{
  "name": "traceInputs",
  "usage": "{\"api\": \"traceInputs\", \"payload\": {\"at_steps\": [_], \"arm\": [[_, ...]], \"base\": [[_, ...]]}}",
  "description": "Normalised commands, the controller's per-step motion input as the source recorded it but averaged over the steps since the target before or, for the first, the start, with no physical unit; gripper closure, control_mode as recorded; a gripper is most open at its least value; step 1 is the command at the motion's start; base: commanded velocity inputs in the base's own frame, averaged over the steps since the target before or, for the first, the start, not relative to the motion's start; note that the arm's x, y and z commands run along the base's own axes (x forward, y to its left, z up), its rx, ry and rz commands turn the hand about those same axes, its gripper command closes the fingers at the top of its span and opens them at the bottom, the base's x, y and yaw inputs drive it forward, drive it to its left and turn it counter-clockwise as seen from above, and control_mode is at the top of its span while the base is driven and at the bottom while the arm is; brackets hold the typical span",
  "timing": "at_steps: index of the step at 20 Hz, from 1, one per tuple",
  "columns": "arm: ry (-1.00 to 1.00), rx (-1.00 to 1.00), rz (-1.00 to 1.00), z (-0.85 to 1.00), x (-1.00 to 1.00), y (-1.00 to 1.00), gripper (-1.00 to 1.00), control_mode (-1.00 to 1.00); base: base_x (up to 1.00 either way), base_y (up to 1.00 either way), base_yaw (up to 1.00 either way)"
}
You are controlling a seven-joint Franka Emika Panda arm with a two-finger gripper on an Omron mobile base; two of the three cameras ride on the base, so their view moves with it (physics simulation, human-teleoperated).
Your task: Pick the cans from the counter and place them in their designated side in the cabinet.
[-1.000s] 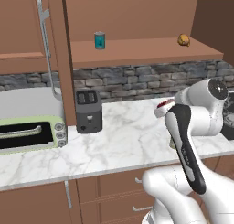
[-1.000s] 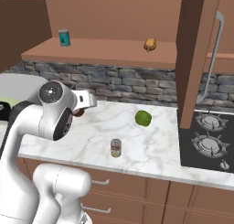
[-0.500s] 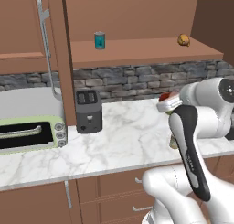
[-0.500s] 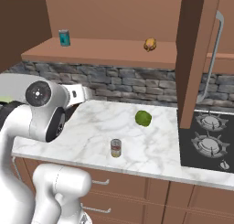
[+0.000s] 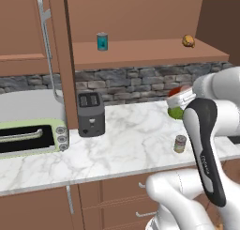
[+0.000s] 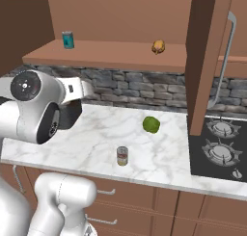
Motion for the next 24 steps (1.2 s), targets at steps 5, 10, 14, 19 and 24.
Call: {"api": "traceInputs", "payload": {"at_steps": [5,10,14,19,24], "arm": [[-0.01,0.0,0.01,0.28,-0.23,0.07,1.0,-1.0],[-0.03,0.0,0.02,0.32,-0.01,0.09,1.0,-1.0],[-0.04,0.0,0.03,0.33,0.0,0.06,1.0,-1.0],[-0.05,0.0,0.03,0.26,0.02,0.07,1.0,-1.0],[-0.09,0.0,0.02,0.14,0.11,0.11,1.0,-1.0]], "base": [[0.0,0.0,0.0],[0.0,0.0,0.0],[0.0,0.0,0.0],[0.0,0.0,0.0],[0.0,0.0,0.0]]}}
